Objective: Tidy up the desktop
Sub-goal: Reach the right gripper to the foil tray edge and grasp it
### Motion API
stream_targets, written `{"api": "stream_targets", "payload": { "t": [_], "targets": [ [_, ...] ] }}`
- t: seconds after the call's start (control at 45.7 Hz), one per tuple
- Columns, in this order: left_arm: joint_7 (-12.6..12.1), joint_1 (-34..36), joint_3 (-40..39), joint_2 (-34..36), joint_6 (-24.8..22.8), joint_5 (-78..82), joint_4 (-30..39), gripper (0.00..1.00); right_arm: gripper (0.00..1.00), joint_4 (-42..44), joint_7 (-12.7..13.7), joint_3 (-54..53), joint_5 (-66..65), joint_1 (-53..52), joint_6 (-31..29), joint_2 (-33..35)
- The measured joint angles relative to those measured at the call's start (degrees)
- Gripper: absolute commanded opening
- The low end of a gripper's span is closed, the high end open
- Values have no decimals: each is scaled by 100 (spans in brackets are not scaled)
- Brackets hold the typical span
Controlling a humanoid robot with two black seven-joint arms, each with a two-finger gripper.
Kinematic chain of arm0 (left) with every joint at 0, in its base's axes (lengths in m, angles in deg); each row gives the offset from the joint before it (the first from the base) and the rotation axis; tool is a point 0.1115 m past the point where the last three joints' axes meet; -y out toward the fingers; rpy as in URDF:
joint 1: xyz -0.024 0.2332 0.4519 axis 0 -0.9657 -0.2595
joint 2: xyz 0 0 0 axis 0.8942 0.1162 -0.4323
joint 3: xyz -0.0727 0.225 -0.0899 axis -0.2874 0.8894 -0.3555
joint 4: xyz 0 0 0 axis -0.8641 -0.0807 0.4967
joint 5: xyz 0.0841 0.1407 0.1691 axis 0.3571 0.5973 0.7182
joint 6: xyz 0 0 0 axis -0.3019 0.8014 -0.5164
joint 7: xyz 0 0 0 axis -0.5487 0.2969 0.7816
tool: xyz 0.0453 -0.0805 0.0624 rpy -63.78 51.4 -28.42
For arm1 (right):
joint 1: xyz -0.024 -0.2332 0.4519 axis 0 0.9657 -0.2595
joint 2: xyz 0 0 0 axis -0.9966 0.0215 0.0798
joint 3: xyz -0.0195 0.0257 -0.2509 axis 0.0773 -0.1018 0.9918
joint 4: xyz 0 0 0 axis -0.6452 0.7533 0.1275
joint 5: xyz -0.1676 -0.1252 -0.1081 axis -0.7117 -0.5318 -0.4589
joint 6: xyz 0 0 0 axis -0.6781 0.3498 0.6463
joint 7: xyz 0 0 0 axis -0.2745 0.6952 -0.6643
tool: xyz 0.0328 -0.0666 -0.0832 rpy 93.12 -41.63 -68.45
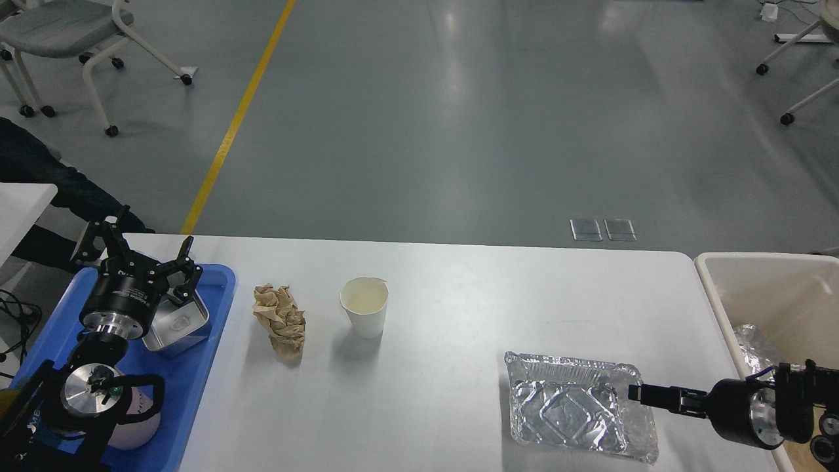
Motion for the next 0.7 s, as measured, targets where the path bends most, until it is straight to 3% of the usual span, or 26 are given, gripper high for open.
{"api": "stream_targets", "payload": {
  "t": [0.307,0.416,0.46,0.635,0.701],
  "targets": [
    [-2,20,73,19,-6,4,0,96,100,411,10,366,-36,-242,61,-313],
    [-6,22,74,19,-6,4,0,96,75,427,6,392,-40,-270,115,-366],
    [-7,21,74,19,-6,4,0,97,56,428,-4,404,-44,-272,150,-382],
    [-46,14,74,19,-6,0,0,96,2,428,-40,688,-50,-307,216,-486],
    [-84,8,74,20,-6,-2,0,96,0,428,-45,769,-54,-330,229,-516]
  ]
}}
